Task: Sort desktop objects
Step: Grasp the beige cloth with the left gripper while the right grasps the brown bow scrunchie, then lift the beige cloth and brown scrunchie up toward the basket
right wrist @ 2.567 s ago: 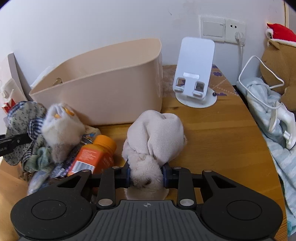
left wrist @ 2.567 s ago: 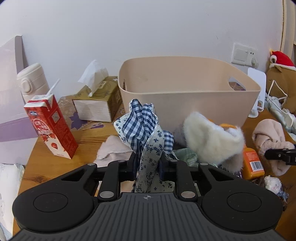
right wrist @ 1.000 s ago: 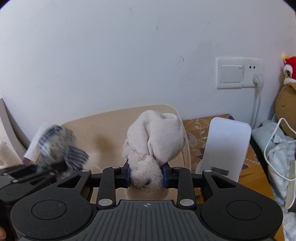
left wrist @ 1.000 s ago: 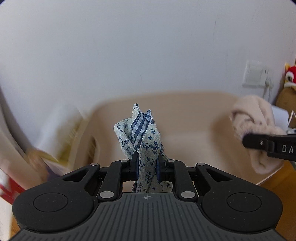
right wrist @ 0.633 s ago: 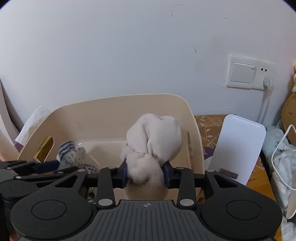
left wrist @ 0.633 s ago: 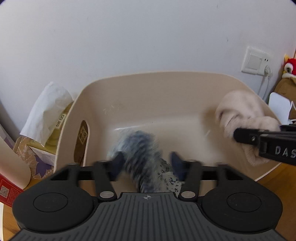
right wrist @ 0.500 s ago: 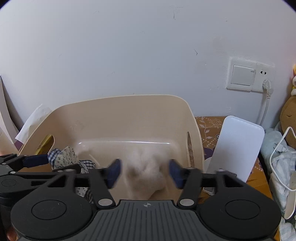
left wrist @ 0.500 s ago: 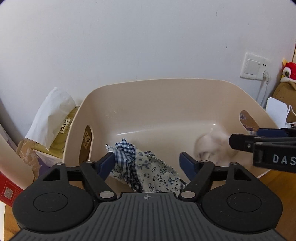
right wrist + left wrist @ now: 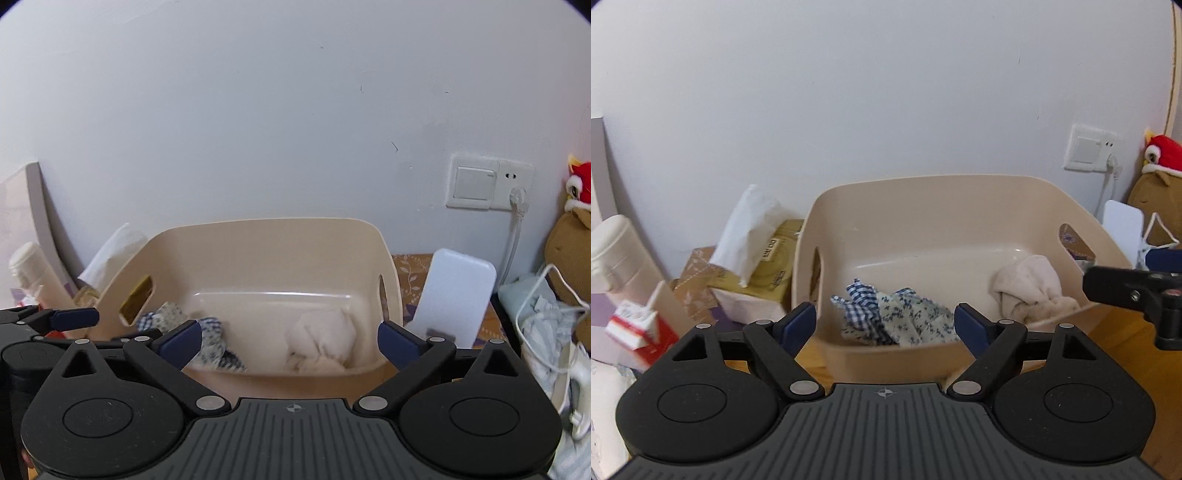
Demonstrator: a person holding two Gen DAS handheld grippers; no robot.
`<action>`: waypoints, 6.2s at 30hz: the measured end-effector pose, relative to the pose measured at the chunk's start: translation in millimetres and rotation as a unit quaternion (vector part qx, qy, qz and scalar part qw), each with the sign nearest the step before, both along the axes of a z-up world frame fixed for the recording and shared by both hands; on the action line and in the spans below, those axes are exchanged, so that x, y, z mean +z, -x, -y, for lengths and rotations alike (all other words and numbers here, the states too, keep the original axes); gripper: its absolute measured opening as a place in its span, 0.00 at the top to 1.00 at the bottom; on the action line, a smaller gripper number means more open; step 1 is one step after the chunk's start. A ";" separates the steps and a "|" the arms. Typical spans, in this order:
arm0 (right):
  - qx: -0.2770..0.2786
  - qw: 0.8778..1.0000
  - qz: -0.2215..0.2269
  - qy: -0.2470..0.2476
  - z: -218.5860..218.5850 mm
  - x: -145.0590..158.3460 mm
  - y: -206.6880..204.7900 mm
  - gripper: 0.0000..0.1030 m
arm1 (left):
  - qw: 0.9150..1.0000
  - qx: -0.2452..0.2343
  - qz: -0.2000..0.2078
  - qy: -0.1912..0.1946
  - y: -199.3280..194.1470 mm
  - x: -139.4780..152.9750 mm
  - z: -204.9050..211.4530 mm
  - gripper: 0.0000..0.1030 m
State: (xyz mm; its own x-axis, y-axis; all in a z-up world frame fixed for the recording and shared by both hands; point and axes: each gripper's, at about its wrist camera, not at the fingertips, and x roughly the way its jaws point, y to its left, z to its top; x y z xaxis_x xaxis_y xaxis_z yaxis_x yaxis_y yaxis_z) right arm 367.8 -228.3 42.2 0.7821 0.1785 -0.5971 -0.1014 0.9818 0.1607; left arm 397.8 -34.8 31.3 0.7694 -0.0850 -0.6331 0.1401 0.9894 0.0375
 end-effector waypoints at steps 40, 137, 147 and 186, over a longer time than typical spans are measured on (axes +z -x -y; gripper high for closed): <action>0.046 0.991 -0.049 0.118 4.2 -87.1 168.7 0.00 | 0.995 0.073 -0.047 0.047 99.3 -64.7 -84.0 0.17; 0.034 0.997 -0.066 -0.009 47.6 -108.2 161.8 0.38 | 0.995 0.065 0.021 0.072 149.5 -35.2 -91.0 0.79; 0.019 0.999 -0.044 -0.010 53.0 -104.0 166.3 0.70 | 0.995 0.064 0.020 0.073 151.3 -36.3 -87.5 0.79; -0.001 0.996 0.087 0.019 30.6 7.1 60.5 0.70 | 0.996 0.016 0.084 -0.012 52.7 13.4 0.4 0.79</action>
State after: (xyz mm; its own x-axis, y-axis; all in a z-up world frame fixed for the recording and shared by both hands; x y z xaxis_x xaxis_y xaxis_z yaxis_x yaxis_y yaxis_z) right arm 307.3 -258.9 49.4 0.8748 0.1566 -0.4586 -0.1229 0.9871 0.1027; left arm 345.1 -35.2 44.7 0.8669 -0.0457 -0.4964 0.0992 0.9917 0.0818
